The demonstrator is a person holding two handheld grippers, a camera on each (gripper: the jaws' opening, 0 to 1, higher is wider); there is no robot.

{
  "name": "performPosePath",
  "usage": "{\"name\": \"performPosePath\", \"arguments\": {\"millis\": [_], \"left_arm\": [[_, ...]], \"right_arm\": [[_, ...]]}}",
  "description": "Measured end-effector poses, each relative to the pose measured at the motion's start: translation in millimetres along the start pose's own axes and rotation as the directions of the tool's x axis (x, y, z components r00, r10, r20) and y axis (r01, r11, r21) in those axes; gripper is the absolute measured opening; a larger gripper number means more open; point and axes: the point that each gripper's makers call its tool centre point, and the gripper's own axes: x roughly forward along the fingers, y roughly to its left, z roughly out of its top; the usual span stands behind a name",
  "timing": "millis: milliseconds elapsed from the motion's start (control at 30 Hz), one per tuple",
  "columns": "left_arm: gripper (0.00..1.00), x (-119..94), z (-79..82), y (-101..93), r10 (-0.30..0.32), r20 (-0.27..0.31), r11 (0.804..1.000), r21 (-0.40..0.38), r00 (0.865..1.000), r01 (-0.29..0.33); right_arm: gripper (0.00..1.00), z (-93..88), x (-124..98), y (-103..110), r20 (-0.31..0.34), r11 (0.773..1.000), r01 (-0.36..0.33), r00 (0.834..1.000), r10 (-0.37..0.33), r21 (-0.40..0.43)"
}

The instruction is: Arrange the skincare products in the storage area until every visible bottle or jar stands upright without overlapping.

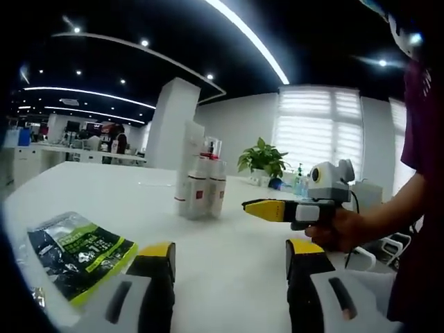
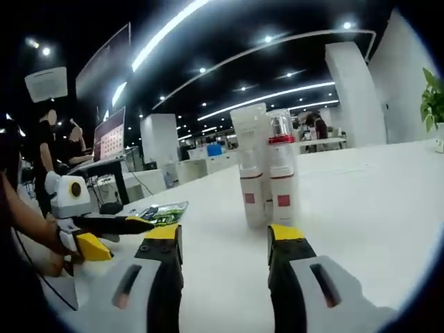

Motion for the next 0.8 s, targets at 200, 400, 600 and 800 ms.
{"name": "performPosePath", "arguments": {"millis": [200,400,600,800], "left_arm": [[0.66,2,-1.7,5.3,0.028,-0.009,1.000,0.001,1.000,-0.028],[0.66,2,-1.0,5.2,0.039,-0.005,0.999,0.010,0.999,-0.039],[0.64,3,-0.1,1.0,0.027,0.008,0.999,0.034,1.000,-0.027],[0.66,2,0.8,3.1,0.030,0.009,0.999,0.013,1.000,-0.030]], "right_arm": [[0.50,-2.9,3,6,-0.006,1.000,-0.016,1.000,0.016,-0.005],[0.47,-0.2,-1,9,0.011,0.998,-0.016,1.000,0.017,-0.053],[0.41,-1.3,1,9,0.005,0.998,-0.027,1.000,0.027,-0.052],[0.42,-6.1,4,13,-0.021,0.998,-0.043,0.999,0.042,-0.053]]}}
